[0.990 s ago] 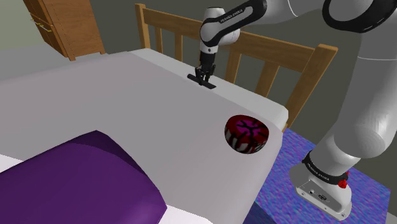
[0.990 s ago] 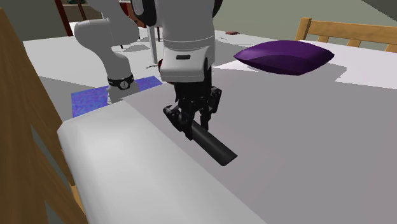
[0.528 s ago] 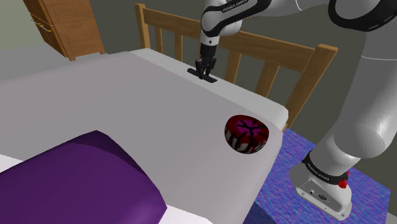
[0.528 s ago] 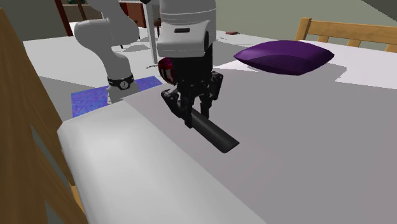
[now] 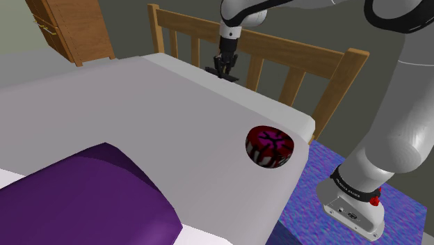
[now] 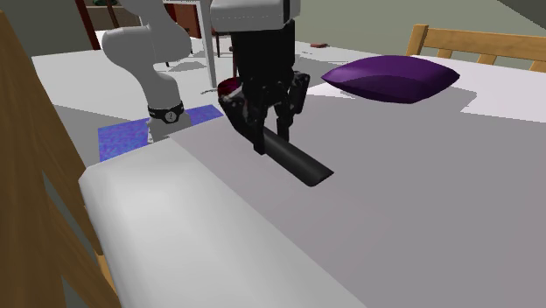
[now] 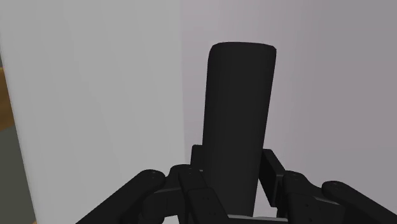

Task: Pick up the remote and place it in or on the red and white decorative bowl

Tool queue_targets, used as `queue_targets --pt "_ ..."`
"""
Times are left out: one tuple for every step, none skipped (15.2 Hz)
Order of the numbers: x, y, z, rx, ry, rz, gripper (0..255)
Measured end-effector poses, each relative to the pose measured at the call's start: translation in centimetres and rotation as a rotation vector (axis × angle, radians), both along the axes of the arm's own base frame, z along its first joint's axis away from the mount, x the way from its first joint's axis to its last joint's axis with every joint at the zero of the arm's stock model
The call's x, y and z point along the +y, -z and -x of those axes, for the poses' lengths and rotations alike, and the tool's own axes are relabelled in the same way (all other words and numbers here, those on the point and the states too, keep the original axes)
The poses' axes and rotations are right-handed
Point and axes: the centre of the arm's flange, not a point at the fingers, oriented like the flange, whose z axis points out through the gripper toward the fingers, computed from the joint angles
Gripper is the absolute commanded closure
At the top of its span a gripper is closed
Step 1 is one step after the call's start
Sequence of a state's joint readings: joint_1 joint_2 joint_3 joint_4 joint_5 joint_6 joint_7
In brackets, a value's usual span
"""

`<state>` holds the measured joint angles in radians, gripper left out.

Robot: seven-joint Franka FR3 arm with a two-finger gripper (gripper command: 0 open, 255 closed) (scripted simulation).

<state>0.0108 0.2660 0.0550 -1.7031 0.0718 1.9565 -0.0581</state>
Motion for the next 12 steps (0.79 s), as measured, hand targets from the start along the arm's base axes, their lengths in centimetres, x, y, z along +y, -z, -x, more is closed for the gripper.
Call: queue_targets --pt "0.0 -0.5 0.1 0.000 0.000 0.000 255" --pt "-0.1 -1.0 0.1 0.000 0.000 0.000 255" --pt "-0.1 -1.5 0.1 0.000 0.000 0.000 255" --pt "0.0 -2.0 0.1 0.000 0.000 0.000 255" --pt "0.0 -2.6 0.1 0.000 0.000 0.000 255" --pt "-0.1 -3.2 0.0 0.000 0.000 0.000 255" --pt "0.0 -3.7 0.1 0.000 0.000 0.000 255" --pt "0.1 -4.1 0.2 0.000 0.000 0.000 255" --pt "0.0 -4.6 0.1 0.000 0.000 0.000 255" --pt "0.2 -4.8 0.9 0.000 0.000 0.000 255" --pt "0.6 -4.9 1.7 0.000 0.000 0.000 255" --pt "1.0 -5.1 2.9 0.000 0.000 0.000 255"
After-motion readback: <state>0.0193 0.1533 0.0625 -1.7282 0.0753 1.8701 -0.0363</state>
